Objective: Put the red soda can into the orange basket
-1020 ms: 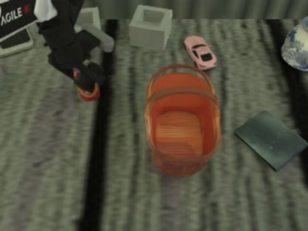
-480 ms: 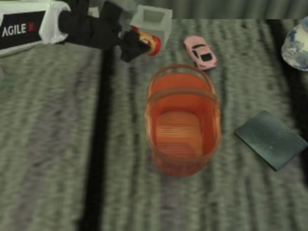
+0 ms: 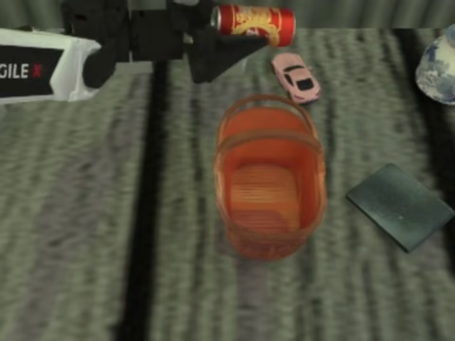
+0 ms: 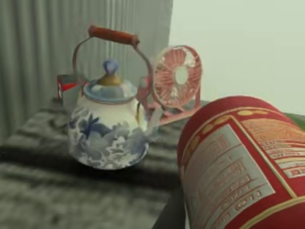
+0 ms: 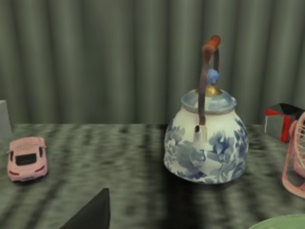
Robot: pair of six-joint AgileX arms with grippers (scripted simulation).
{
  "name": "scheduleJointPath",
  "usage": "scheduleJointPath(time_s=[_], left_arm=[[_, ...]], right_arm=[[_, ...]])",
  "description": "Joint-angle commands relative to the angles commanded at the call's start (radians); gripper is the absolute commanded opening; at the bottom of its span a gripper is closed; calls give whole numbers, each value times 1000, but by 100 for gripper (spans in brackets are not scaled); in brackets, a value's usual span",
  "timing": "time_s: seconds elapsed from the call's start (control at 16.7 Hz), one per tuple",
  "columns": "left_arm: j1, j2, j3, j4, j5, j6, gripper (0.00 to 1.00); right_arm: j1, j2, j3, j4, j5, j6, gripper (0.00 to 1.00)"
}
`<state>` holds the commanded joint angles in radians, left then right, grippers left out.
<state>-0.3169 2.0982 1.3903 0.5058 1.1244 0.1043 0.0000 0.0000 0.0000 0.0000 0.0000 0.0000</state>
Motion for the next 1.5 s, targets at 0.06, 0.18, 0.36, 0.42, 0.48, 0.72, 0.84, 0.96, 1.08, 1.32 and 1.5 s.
scheduleJointPath(time_s=[0.06, 0.18, 0.36, 0.42, 0.48, 0.72, 0.84, 0.96, 1.08, 1.32, 1.5], left_arm=[[-3, -19, -27, 57, 42, -18, 0], [-9, -49, -66, 138, 105, -45, 0], [-12, -66, -87, 181, 141, -59, 0], [-12, -66, -87, 181, 141, -59, 0], [-12, -66, -87, 181, 141, -59, 0], [-5, -47, -88, 195, 140, -57, 0], [0, -3, -104, 253, 140, -58, 0], [6, 56, -128, 348, 141, -59, 0], [10, 115, -155, 444, 143, -61, 0], [14, 172, -184, 518, 142, -63, 0], [14, 172, -184, 518, 142, -63, 0]], right_arm=[[0, 0, 0, 0, 0, 0, 100], [0, 0, 0, 0, 0, 0, 100], [0, 0, 0, 0, 0, 0, 100], [0, 0, 0, 0, 0, 0, 100], [0, 0, 0, 0, 0, 0, 100], [0, 0, 0, 0, 0, 0, 100], [0, 0, 0, 0, 0, 0, 100], [0, 0, 0, 0, 0, 0, 100], [0, 0, 0, 0, 0, 0, 100], [0, 0, 0, 0, 0, 0, 100], [0, 0, 0, 0, 0, 0, 100]])
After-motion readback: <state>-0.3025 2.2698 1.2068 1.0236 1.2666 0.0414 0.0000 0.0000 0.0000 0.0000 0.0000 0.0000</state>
